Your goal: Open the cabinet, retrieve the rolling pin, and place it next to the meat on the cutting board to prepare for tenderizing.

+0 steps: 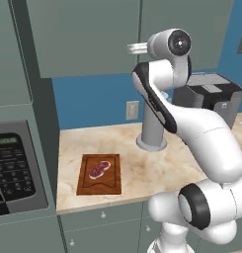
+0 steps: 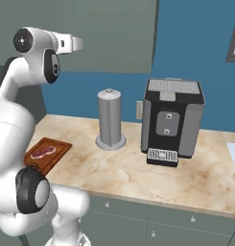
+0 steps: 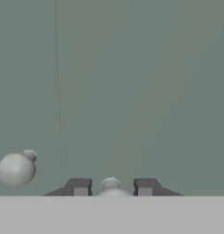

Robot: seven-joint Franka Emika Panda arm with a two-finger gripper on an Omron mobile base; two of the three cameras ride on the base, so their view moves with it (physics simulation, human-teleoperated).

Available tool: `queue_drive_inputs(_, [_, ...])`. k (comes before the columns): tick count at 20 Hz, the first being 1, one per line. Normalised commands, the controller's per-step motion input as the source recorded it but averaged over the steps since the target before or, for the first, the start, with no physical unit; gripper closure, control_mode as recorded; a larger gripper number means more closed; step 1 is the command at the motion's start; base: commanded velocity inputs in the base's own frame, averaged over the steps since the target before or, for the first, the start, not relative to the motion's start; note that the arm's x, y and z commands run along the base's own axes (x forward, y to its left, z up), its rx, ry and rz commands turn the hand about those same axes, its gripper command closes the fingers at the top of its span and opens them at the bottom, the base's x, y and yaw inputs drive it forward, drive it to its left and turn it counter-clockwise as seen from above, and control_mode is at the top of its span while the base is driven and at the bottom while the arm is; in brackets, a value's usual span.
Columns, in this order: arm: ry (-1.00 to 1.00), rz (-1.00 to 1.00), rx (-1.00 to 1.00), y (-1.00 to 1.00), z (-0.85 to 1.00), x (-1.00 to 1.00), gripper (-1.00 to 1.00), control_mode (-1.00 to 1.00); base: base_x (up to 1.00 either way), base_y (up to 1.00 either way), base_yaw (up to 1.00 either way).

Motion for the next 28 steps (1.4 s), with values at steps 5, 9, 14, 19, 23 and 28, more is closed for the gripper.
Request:
queue_drive_inputs(5, [-0.01, 0.0, 0.0, -0.12, 0.0, -0.92, 1.0, -1.0, 0.0, 0.0, 0.0])
queue_drive_inputs(9, [0.0, 0.0, 0.0, -0.29, 0.0, -0.98, 1.0, -1.0, 0.0, 0.0, 0.0])
queue_drive_inputs(14, [0.0, 0.0, 0.01, -0.48, 0.0, -0.99, 1.0, -1.0, 0.0, 0.0, 0.0])
queue_drive_inputs(19, [0.06, 0.01, 0.06, -0.69, 0.0, -0.89, 1.0, -1.0, 0.0, 0.0, 0.0])
queue_drive_inputs(23, [0.03, 0.01, 0.05, -0.53, -0.02, -0.75, -1.0, -1.0, 0.0, 0.0, 0.0])
queue_drive_inputs(28, [0.01, 0.0, 0.01, -0.04, -0.01, -0.04, -1.0, -1.0, 0.0, 0.0, 0.0])
